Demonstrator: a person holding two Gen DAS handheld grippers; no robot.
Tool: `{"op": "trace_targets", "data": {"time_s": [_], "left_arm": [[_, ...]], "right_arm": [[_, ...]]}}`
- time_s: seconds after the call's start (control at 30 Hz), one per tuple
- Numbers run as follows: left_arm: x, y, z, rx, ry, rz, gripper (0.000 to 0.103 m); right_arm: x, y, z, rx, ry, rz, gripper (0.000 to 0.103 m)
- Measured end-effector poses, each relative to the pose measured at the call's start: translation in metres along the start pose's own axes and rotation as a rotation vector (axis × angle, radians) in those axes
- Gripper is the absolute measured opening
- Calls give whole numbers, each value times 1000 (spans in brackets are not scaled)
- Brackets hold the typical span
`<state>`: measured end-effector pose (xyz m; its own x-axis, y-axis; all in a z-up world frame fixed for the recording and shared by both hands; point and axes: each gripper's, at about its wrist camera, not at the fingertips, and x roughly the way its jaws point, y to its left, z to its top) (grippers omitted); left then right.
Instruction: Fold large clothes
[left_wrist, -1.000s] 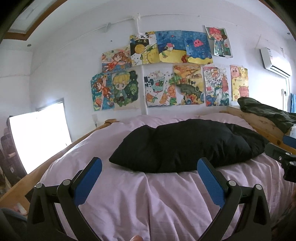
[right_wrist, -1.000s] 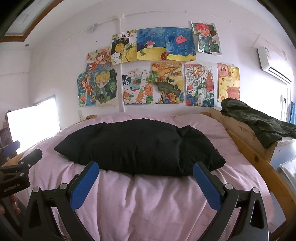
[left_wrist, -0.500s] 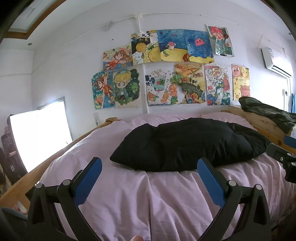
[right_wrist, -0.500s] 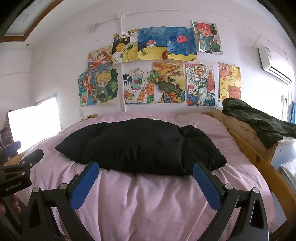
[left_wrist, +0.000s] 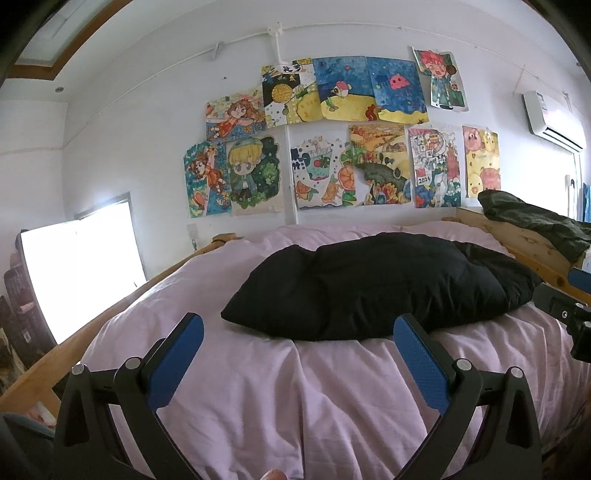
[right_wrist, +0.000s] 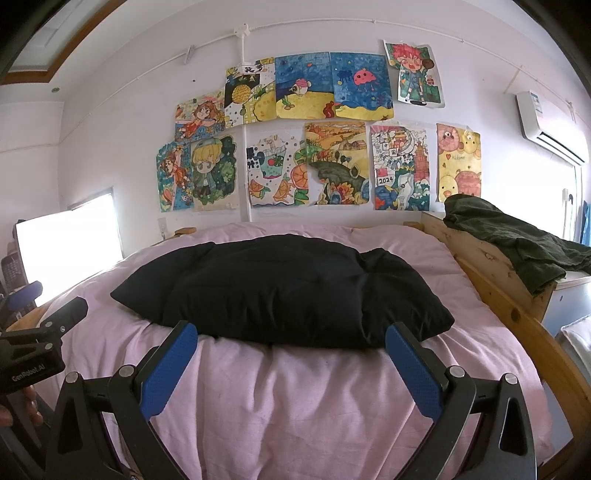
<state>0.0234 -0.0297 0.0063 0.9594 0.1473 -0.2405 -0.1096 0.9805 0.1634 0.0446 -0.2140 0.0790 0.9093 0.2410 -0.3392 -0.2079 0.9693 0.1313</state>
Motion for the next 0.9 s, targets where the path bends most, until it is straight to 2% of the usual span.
{"op": "trace_targets", "data": {"time_s": [0.9], "left_arm": [[3,9,1,5,2,-1,101]], "right_arm": [[0,0,0,2,0,0,103]]}}
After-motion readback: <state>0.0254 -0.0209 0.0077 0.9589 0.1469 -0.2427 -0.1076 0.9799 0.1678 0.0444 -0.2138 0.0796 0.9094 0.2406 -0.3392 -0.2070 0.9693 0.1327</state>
